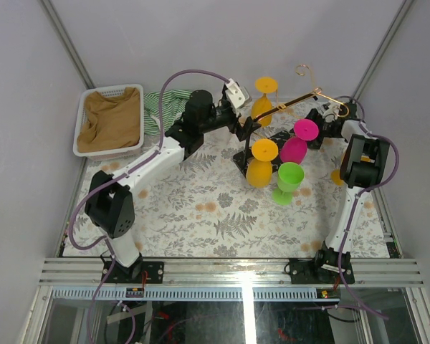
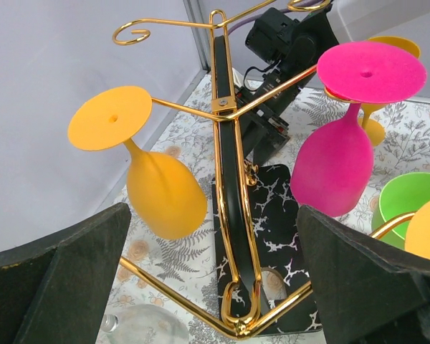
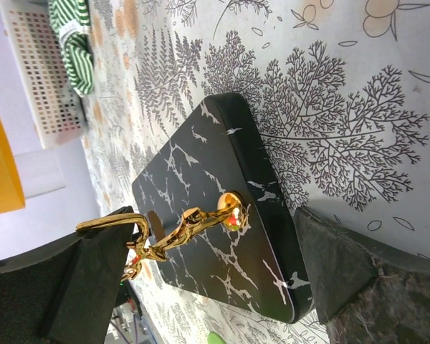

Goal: Place the wine glass upside down on the wine glass rack
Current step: Adjust the wine rack at the center of the board.

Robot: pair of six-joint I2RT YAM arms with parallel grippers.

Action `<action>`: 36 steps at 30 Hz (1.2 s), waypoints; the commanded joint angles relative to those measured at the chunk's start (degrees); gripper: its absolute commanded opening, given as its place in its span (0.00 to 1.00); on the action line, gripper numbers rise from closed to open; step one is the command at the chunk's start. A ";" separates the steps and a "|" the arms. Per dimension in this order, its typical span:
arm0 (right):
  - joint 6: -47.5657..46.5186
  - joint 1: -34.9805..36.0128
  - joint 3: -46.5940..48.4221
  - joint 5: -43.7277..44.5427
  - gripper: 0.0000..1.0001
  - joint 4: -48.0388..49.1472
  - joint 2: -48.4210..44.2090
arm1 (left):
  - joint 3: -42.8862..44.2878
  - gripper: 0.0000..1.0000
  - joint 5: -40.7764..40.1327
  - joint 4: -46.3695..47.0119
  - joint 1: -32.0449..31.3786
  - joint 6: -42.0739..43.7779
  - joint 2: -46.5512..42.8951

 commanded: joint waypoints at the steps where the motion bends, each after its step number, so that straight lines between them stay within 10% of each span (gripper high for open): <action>1: 3.02 -3.11 -2.66 1.46 0.99 5.64 2.27 | 1.52 1.00 -1.82 -2.06 -0.15 -2.04 3.51; 16: 13.26 -3.05 -5.61 -9.04 0.99 19.13 3.68 | 3.19 1.00 -3.43 -2.96 -0.11 -2.14 5.14; 28: 40.36 -3.05 -14.64 -17.38 0.99 55.02 1.55 | 1.51 1.00 -3.20 -2.13 0.20 -2.48 4.05; 36: 27.62 -3.43 -11.06 -13.62 1.00 38.65 -0.37 | 0.57 1.00 -3.23 -1.68 0.28 -2.58 3.38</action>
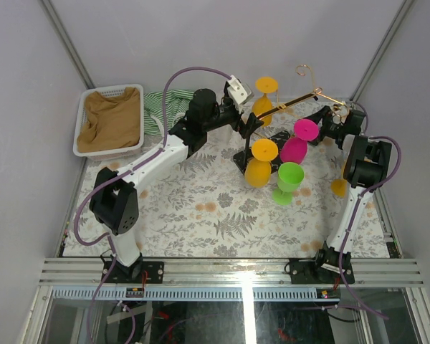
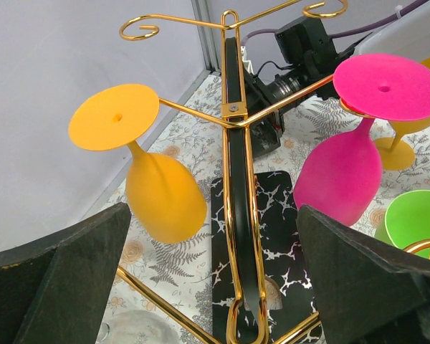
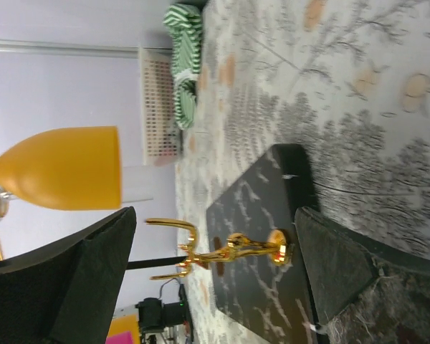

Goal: Place the wine glass upside down on the wine glass rack
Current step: Adjust the wine rack at the center of the board.

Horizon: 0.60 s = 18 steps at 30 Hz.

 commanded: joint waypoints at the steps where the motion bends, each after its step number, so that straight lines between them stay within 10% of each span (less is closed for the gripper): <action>1: -11.58 -0.55 3.03 2.94 0.99 -14.28 -1.82 | -2.32 1.00 -1.15 -1.96 0.25 1.05 0.36; 18: -21.53 -5.98 10.28 7.96 1.00 -28.17 -3.03 | -3.15 1.00 -1.18 -1.00 0.48 0.78 -0.17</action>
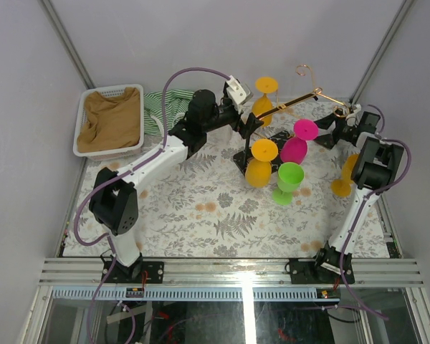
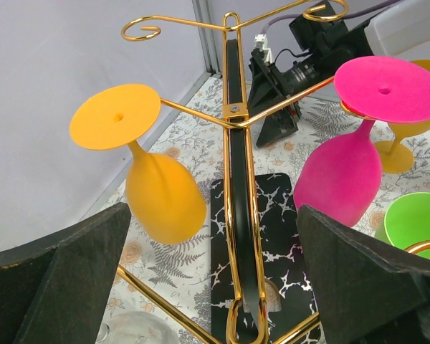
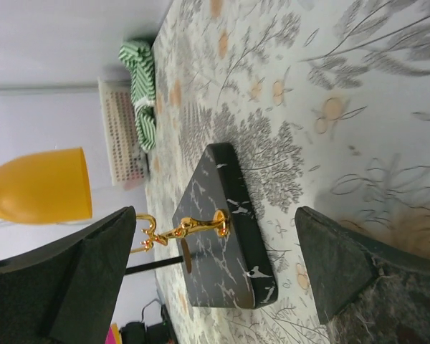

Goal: Place the wine glass upside down on the wine glass rack
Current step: Adjust the wine rack at the center of the board.

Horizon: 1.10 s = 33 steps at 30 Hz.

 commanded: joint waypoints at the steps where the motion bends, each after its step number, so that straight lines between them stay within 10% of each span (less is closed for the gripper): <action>1: -9.03 -1.46 6.26 4.04 1.00 -11.05 -3.02 | -2.59 1.00 -1.09 -2.10 0.49 1.50 -0.16; 33: -23.87 -2.13 17.66 34.37 0.99 -21.19 -18.96 | -10.61 1.00 -1.95 10.47 1.02 0.04 -12.25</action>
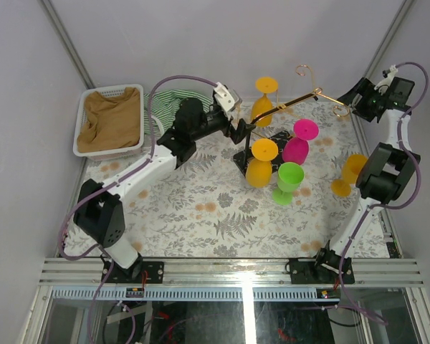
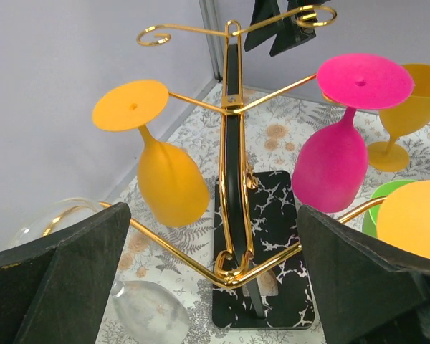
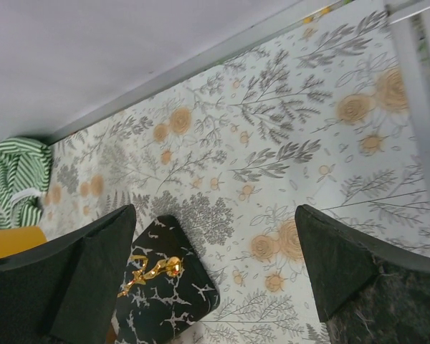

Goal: Place the wine glass upside down on the wine glass rack
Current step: Adjust the wine rack at the center of the board, then move the wine rack to the center of the board.

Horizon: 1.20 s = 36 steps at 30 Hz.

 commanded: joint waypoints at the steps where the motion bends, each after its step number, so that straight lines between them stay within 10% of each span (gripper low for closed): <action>1: -2.26 0.25 1.77 5.74 1.00 2.34 -6.35 | -1.54 1.00 -1.40 7.08 0.54 0.17 -5.14; 18: -0.42 2.76 3.81 3.69 1.00 6.30 -15.28 | -21.90 1.00 -13.47 2.30 0.66 0.91 -22.35; 36: -6.20 20.52 16.23 5.96 1.00 -17.97 -20.50 | -30.97 1.00 -19.24 4.82 1.68 -1.79 -25.61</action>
